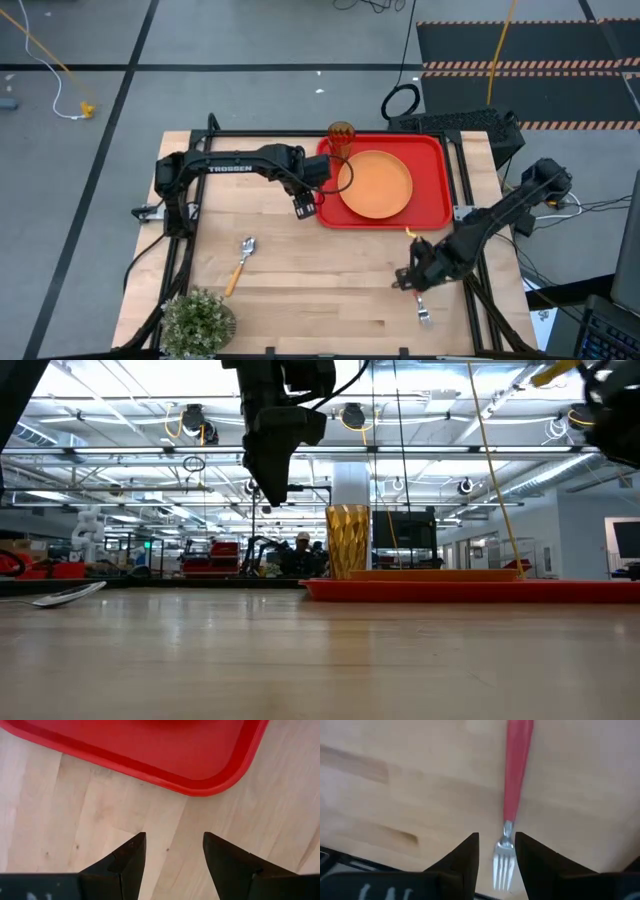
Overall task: Pick and place plate/cup/fork/spoon on tray
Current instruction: Put the pink fork on the red tray to the right side of the orange plate
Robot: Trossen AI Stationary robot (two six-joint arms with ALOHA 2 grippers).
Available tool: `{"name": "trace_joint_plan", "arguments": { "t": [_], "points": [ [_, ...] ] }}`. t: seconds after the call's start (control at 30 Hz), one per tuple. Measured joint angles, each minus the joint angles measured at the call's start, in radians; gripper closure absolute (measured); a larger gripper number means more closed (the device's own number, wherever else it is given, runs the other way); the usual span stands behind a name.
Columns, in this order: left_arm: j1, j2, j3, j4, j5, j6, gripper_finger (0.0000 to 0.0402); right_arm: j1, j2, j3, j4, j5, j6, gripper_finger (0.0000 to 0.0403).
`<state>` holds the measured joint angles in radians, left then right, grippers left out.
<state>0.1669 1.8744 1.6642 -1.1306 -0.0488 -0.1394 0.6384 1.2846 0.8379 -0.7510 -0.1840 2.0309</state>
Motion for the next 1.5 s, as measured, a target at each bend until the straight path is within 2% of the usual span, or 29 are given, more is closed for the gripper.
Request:
{"name": "trace_joint_plan", "arguments": {
  "t": [0.27, 0.7, 0.9, 1.23, 1.33, 1.5],
  "points": [
    [-0.001, 0.0, 0.0, -0.015, 0.0, 0.001, 0.0202, 0.091, 0.122, 0.0, 0.082, 0.004, 0.055, 0.0287],
    [-0.024, 0.0, 0.0, -0.022, -0.001, -0.027, 0.0202, 0.103, 0.234, 0.0, 0.089, 0.031, 0.014, 0.0286],
    [-0.032, 0.0, 0.0, -0.022, -0.001, -0.043, 0.0202, 0.104, 0.249, -0.001, 0.094, 0.029, -0.006, 0.0286],
    [-0.032, 0.0, 0.0, -0.021, -0.001, -0.047, 0.0202, 0.106, 0.243, -0.091, 0.256, 0.019, 0.033, 0.0287],
    [-0.032, 0.0, 0.0, -0.022, -0.001, -0.049, 0.0202, 0.108, 0.244, -0.093, 0.253, 0.022, 0.015, 0.0302],
    [-0.032, 0.0, 0.0, -0.022, -0.001, -0.049, 0.0202, 0.108, 0.243, -0.094, 0.245, 0.019, 0.007, 0.0355]
  ]
}}
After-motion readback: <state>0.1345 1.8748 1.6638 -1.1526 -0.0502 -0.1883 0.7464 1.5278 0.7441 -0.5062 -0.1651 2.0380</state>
